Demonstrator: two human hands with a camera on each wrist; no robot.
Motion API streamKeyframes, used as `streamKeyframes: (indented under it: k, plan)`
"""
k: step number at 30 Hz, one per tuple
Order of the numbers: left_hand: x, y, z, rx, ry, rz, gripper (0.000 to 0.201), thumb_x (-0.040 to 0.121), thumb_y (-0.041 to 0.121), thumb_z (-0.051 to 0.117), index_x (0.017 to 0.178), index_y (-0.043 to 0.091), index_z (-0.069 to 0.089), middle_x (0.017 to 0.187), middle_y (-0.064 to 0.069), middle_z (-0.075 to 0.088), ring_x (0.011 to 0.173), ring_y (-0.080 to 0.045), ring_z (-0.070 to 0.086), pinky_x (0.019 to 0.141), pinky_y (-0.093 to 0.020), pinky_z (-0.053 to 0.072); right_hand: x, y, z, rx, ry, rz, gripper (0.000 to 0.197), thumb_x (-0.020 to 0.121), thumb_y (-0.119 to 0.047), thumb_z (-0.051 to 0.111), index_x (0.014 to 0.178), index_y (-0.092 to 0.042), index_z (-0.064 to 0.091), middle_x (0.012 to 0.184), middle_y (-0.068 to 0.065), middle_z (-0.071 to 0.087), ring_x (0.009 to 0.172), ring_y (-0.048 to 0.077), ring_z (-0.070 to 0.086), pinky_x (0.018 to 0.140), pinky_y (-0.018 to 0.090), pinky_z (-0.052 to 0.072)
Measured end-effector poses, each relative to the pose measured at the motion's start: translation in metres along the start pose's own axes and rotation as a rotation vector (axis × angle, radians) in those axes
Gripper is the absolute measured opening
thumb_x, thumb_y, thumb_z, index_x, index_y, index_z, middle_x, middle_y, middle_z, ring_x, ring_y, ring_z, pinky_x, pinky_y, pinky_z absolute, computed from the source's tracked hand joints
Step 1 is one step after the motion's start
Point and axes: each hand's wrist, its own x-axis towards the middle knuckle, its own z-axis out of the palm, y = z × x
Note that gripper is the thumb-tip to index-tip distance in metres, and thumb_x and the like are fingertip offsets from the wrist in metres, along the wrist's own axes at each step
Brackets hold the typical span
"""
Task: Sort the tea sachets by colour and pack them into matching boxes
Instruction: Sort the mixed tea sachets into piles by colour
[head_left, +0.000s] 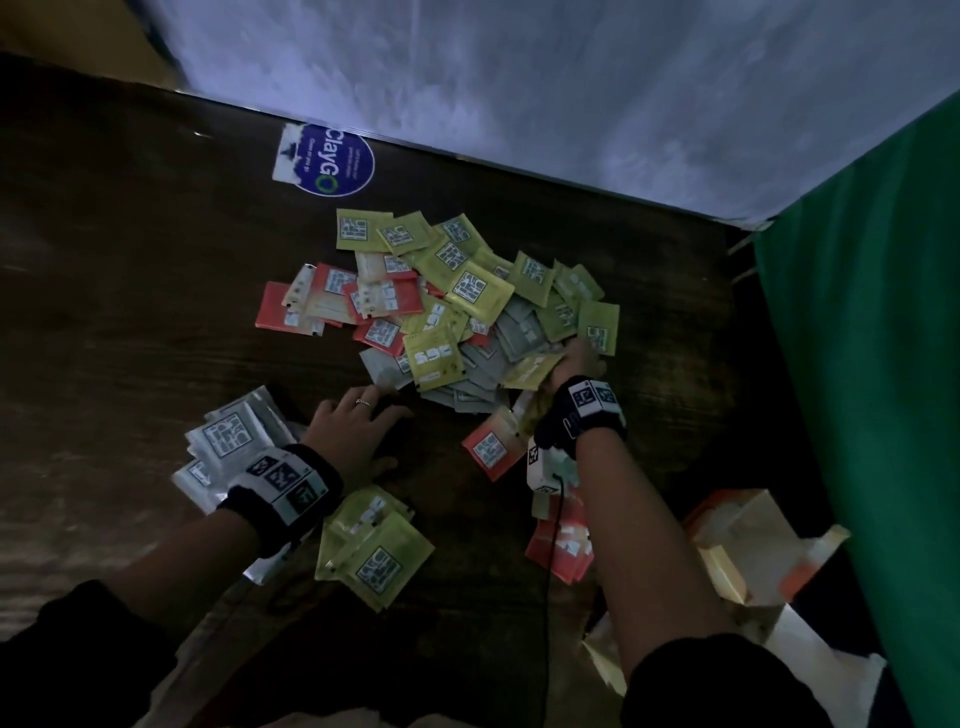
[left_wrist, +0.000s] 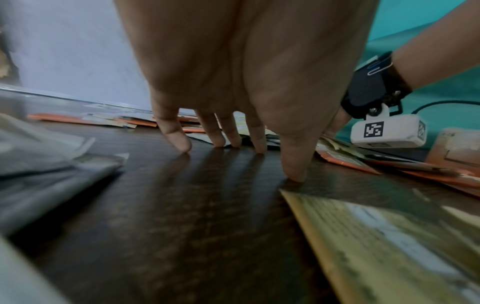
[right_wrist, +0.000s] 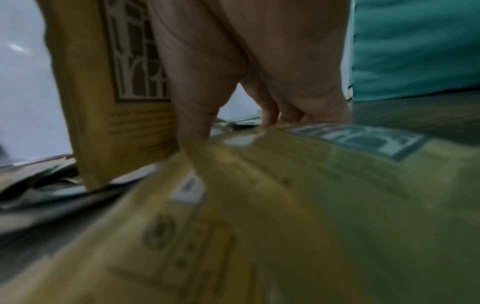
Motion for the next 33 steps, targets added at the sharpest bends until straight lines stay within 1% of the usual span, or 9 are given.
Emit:
streamKeyframes:
  k: [4,7,9,12,16,21,25,27,33]
  plan:
    - [0.0,0.0,-0.001,0.001,0.005,0.003,0.069,0.086,0.056,0.05,0.144,0.038,0.018,0.155,-0.003,0.011,0.14,-0.025,0.018,0.103,-0.042,0.033,0.002,0.0,0.003,0.019,-0.054,-0.03,0.032,0.102,-0.023,0.04,0.112,-0.002,0.061,0.128,0.021,0.05,0.116,0.039,0.043,0.089,0.037,0.041]
    - [0.0,-0.002,-0.001,0.001,0.004,0.012,0.069,0.086,0.056,0.05,0.144,0.038,0.018,0.155,-0.002,0.011,0.14,-0.025,0.018,0.103,-0.042,0.033,0.003,-0.001,-0.001,0.026,-0.101,-0.084,0.035,0.101,-0.025,0.04,0.115,0.0,0.06,0.125,0.02,0.057,0.098,0.027,0.053,0.072,0.029,0.042]
    - [-0.001,-0.002,-0.001,-0.007,0.008,0.019,0.069,0.086,0.056,0.051,0.144,0.038,0.02,0.155,-0.002,0.012,0.14,-0.025,0.018,0.103,-0.043,0.033,0.003,-0.001,-0.006,0.096,-0.11,-0.132,0.035,0.1,-0.022,0.043,0.12,0.003,0.057,0.124,0.021,0.058,0.096,0.025,0.055,0.076,0.031,0.043]
    - [-0.002,-0.002,-0.003,-0.03,0.004,0.022,0.069,0.085,0.055,0.052,0.144,0.037,0.021,0.155,-0.002,0.012,0.14,-0.025,0.017,0.104,-0.043,0.032,-0.001,0.004,-0.024,0.155,-0.077,-0.129,0.031,0.084,-0.023,0.07,0.105,-0.002,0.065,0.107,0.016,0.067,0.095,0.03,0.063,0.077,0.035,0.05]
    - [-0.001,0.0,-0.008,-0.052,-0.017,0.022,0.068,0.085,0.05,0.057,0.143,0.036,0.024,0.154,-0.002,0.013,0.14,-0.026,0.017,0.104,-0.043,0.034,-0.021,0.013,-0.059,0.446,-0.131,-0.035,0.041,0.067,-0.018,0.086,0.103,-0.014,0.066,0.097,0.0,0.068,0.08,0.014,0.062,0.058,0.021,0.046]
    - [0.003,0.008,-0.029,-0.177,0.003,0.013,0.054,0.088,0.046,0.055,0.136,0.029,0.04,0.147,-0.002,0.032,0.13,-0.024,0.037,0.103,-0.042,0.039,-0.062,0.032,-0.089,0.879,-0.207,-0.014,0.045,0.076,-0.015,0.079,0.118,-0.011,0.062,0.109,0.009,0.07,0.09,0.02,0.069,0.059,0.029,0.056]
    - [-0.002,0.036,-0.054,-0.591,0.242,0.09,0.04,0.095,0.041,0.046,0.126,0.017,0.051,0.127,-0.006,0.051,0.109,-0.021,0.055,0.088,-0.033,0.045,-0.114,0.039,-0.085,1.049,-0.314,-0.044,0.036,0.079,-0.013,0.076,0.112,-0.008,0.064,0.11,0.015,0.07,0.098,0.03,0.068,0.079,0.046,0.058]
    - [-0.009,0.055,-0.071,-0.831,0.282,0.166,0.038,0.097,0.04,0.041,0.121,0.013,0.054,0.115,-0.004,0.058,0.098,-0.015,0.057,0.082,-0.03,0.046,-0.137,0.04,-0.076,1.121,-0.372,-0.018,0.039,0.078,-0.014,0.075,0.114,-0.008,0.062,0.11,0.015,0.07,0.099,0.031,0.068,0.083,0.05,0.056]
    - [-0.015,0.08,-0.079,-1.1,0.351,0.079,0.026,0.083,0.036,0.068,0.098,0.015,0.063,0.091,0.003,0.067,0.08,-0.012,0.064,0.071,-0.029,0.053,-0.181,0.046,-0.05,1.168,-0.386,0.013,0.022,0.085,-0.011,0.069,0.106,-0.008,0.065,0.114,0.019,0.068,0.096,0.03,0.068,0.085,0.047,0.056]
